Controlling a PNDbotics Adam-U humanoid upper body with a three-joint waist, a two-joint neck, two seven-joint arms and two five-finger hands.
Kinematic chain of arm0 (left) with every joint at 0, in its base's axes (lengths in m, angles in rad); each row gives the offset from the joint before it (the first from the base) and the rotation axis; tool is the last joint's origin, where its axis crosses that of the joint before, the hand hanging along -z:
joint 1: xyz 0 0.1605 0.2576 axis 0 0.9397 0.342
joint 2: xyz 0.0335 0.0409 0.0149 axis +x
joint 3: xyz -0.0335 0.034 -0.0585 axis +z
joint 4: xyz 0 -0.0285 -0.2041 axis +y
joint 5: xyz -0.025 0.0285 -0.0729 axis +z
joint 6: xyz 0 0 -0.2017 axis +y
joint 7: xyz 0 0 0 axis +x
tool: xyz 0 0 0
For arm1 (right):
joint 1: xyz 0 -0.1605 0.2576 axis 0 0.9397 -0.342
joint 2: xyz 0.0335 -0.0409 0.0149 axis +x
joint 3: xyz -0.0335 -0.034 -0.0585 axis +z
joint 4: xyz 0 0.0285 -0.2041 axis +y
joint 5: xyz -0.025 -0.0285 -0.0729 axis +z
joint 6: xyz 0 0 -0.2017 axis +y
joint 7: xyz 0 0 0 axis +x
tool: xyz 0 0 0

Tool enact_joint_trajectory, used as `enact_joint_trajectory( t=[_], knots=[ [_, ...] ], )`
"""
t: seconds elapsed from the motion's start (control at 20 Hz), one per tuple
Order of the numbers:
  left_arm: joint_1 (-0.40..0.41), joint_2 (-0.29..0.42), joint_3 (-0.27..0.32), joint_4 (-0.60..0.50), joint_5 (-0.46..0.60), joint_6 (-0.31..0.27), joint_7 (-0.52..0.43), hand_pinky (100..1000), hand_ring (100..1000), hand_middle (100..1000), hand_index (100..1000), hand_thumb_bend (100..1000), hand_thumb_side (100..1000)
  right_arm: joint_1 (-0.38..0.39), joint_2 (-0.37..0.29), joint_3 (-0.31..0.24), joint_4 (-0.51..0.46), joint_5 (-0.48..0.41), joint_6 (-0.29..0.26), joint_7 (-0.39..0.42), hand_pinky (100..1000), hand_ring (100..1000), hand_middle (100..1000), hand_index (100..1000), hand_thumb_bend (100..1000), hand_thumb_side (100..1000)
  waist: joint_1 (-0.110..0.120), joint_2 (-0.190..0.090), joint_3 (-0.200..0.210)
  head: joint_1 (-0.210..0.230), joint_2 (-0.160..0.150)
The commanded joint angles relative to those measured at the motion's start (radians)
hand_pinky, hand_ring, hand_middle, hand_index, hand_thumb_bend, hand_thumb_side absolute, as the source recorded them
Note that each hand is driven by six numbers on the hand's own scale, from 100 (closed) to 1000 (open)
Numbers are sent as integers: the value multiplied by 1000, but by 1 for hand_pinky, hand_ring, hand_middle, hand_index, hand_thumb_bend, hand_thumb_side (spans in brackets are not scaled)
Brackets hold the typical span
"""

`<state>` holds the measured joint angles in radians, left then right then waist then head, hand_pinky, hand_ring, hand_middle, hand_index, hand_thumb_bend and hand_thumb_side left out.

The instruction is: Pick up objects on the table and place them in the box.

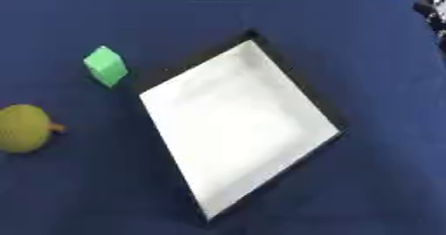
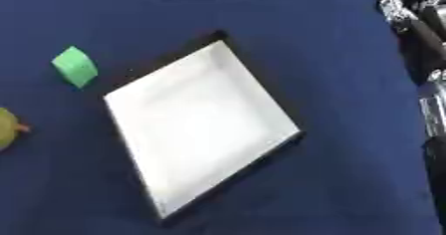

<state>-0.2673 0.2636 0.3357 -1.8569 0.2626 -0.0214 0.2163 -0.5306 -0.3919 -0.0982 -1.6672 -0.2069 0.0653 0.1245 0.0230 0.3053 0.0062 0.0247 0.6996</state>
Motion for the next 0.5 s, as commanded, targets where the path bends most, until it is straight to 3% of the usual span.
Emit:
enact_joint_trajectory(
  t=[0.05,0.25,0.45,0.5],
  knots=[
    [-23,37,0,-23,-1,-2,-8,748,834,804,793,117,730,-12,-26,-12,-10,3,0,-6,1000,1000,1000,887,100,470,9,-7,0,-10,-3],
    [-51,127,-21,-12,-15,-12,-47,755,844,823,810,100,680,-7,-36,-15,-9,3,-2,-10,1000,1000,1000,888,100,470,12,-13,8,-13,9],
    [-71,331,-65,45,-75,-45,-169,773,855,833,832,100,626,1,-48,-20,-7,4,-3,-16,1000,1000,1000,888,100,470,21,-22,15,-17,12],
    [-75,393,-79,70,-103,-64,-214,780,860,838,838,100,573,3,-51,-19,-5,5,-2,-15,1000,1000,1000,888,100,470,24,-24,17,-20,12]
  ],
)
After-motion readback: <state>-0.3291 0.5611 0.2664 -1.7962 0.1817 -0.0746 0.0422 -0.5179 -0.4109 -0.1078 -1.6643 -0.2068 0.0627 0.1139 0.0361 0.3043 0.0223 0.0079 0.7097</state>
